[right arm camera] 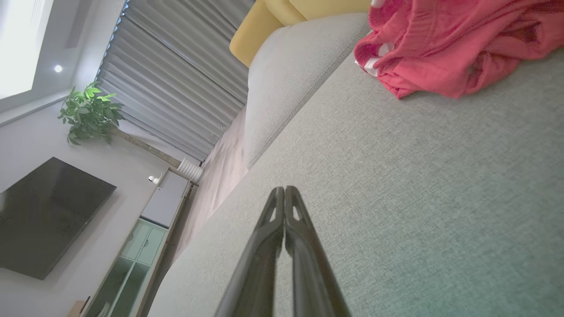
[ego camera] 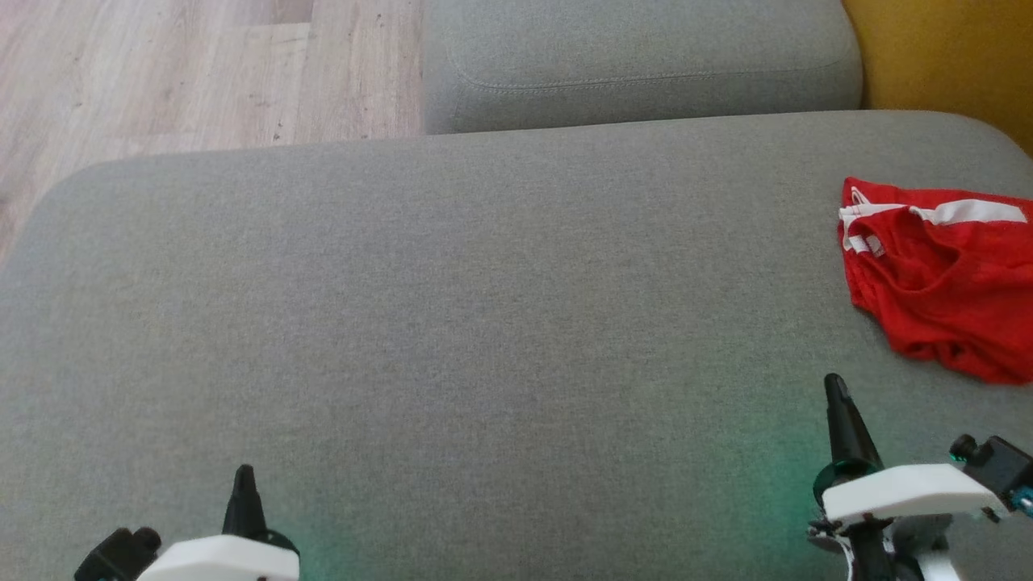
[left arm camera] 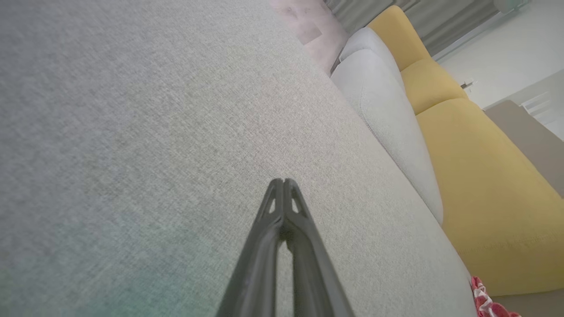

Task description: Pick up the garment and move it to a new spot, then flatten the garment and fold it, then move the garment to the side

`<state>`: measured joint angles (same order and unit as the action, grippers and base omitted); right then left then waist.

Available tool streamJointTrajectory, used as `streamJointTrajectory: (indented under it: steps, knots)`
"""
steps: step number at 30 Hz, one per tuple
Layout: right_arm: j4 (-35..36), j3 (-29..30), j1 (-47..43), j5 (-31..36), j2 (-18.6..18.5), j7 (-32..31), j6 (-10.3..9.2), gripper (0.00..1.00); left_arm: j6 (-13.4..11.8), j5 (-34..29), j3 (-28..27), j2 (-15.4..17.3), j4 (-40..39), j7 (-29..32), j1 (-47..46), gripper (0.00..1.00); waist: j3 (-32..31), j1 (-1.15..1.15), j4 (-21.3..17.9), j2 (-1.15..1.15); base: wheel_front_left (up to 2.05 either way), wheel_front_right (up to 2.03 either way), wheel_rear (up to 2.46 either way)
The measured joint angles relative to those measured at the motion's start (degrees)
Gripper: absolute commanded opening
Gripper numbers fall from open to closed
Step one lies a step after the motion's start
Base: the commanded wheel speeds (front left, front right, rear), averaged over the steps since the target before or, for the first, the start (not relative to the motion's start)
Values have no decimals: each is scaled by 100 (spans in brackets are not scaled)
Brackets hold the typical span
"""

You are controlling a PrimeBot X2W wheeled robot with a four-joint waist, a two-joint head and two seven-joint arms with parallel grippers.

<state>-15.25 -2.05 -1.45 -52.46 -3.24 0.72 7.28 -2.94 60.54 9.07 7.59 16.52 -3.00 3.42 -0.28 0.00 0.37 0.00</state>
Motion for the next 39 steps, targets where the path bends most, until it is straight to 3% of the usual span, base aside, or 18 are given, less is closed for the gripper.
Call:
streamJointTrajectory:
  steps: [39]
  knots:
    - [-27, 450, 227, -2572, -23, -330, 0, 0, 609, 1987, -788, -293, -22, 557, -400, 0, 29, 0, -24, 0, 0, 0, 0]
